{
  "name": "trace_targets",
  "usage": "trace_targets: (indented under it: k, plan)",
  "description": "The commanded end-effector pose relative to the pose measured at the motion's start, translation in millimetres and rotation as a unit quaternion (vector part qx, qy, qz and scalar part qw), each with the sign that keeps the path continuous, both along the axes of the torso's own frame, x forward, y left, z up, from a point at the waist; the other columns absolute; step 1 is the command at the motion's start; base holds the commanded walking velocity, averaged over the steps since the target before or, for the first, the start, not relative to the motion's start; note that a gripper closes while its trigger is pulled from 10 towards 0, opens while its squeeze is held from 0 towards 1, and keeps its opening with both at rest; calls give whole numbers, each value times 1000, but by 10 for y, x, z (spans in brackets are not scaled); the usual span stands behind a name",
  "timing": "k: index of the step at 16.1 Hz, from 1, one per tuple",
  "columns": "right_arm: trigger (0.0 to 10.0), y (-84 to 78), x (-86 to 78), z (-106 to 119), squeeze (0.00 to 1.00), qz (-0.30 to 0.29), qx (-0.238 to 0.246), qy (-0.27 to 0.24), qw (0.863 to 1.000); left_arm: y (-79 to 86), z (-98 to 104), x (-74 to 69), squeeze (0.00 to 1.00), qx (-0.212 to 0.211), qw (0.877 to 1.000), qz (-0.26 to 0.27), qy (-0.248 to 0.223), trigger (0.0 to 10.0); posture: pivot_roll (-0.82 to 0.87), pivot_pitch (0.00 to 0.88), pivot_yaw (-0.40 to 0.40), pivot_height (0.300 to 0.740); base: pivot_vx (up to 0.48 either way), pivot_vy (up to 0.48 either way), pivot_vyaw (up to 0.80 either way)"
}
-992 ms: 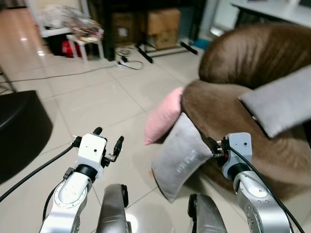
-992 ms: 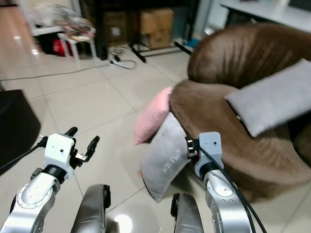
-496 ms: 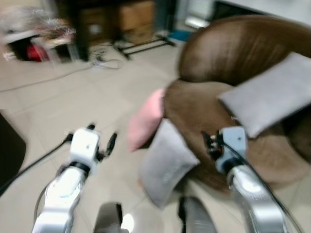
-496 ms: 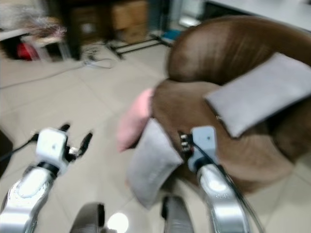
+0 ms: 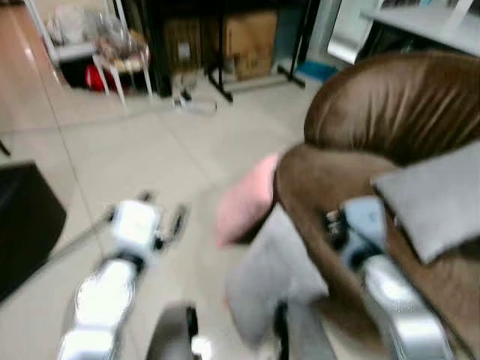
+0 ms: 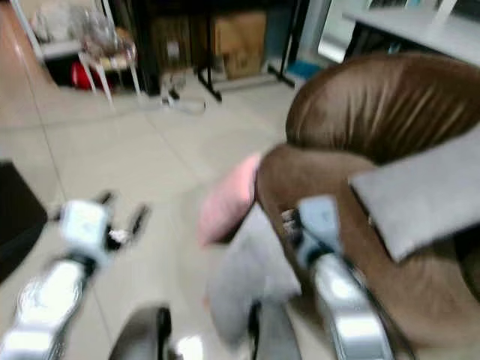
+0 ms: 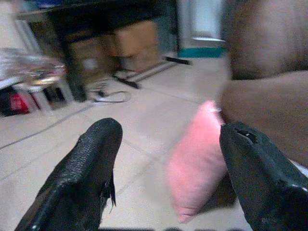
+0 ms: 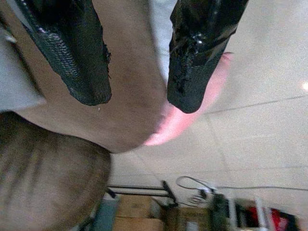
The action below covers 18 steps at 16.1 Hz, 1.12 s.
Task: Move the pillow to the sofa from floor
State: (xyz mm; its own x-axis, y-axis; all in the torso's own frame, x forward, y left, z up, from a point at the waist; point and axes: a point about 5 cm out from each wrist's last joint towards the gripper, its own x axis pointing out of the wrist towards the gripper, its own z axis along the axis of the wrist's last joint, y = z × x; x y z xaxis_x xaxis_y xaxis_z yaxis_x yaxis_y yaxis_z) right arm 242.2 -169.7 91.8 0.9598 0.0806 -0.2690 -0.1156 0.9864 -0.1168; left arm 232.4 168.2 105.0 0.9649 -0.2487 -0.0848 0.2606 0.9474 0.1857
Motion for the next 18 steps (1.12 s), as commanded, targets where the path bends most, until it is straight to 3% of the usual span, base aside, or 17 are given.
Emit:
trace_targets:
  k: [1,6,18]
  plan:
    - [10000,43,4,25,0,12,18,-8,1000,65,38,8,0,11,1000,7,-6,10000,13,0,-28,574,360,0,0]
    - [10000,19,5,-13,0,10,23,7,1000,52,5,7,0,16,1000,8,2,10000,11,0,-30,574,131,0,0]
    - [10000,71,154,-215,0,74,29,66,995,2,-74,120,0,38,999,-28,19,10000,5,0,-39,464,0,0,0]
